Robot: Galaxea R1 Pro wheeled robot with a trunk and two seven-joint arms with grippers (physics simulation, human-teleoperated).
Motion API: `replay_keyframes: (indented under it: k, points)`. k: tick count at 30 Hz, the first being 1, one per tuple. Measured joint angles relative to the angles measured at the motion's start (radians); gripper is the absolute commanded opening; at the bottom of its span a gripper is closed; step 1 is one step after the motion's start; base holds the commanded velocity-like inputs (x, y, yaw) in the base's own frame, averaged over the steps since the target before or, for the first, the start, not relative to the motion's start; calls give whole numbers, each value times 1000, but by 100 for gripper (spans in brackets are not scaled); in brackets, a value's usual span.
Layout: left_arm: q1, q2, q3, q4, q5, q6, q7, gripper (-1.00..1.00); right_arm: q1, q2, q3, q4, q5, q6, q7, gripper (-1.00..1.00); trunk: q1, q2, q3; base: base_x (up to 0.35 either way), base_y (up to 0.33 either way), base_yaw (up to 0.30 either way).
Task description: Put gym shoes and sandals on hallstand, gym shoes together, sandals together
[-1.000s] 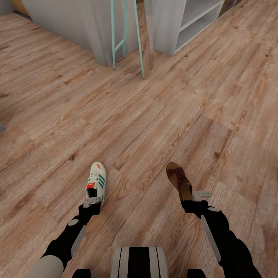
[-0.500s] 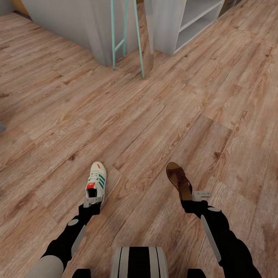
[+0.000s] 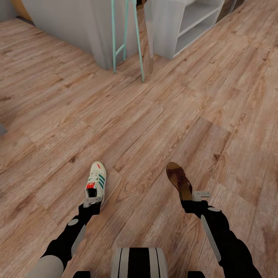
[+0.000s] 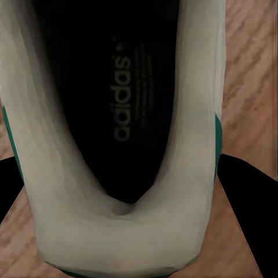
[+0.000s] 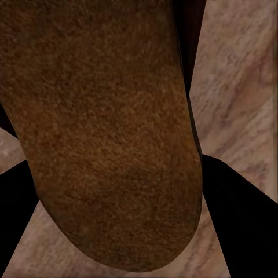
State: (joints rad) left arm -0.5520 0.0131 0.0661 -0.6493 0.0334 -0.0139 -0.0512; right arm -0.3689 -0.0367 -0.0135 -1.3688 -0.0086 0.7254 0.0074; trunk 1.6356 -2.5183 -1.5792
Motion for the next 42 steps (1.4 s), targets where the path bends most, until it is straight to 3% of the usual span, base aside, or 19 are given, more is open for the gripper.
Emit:
replay_keyframes:
  k: [10, 16, 36, 42]
  points:
    - [0, -2, -3, -2, 0, 3, 0, -100, 0, -1, 0, 0, -1, -22, 3, -100, -5, 2, 39, 0, 0, 0]
    - [-7, -5, -8, 17, -1, -26, 2, -100, 0, -1, -2, 0, -2, -32, -6, -100, -5, 2, 39, 0, 0, 0]
    - [-7, -17, -9, -11, -1, -21, 3, -100, 0, -3, -2, 0, -3, -31, -6, -100, -5, 2, 39, 0, 0, 0]
    - [-8, -17, -8, -11, 0, -19, 3, -100, 1, -3, -2, 0, -3, -31, -6, -100, -7, 4, 64, 0, 0, 0]
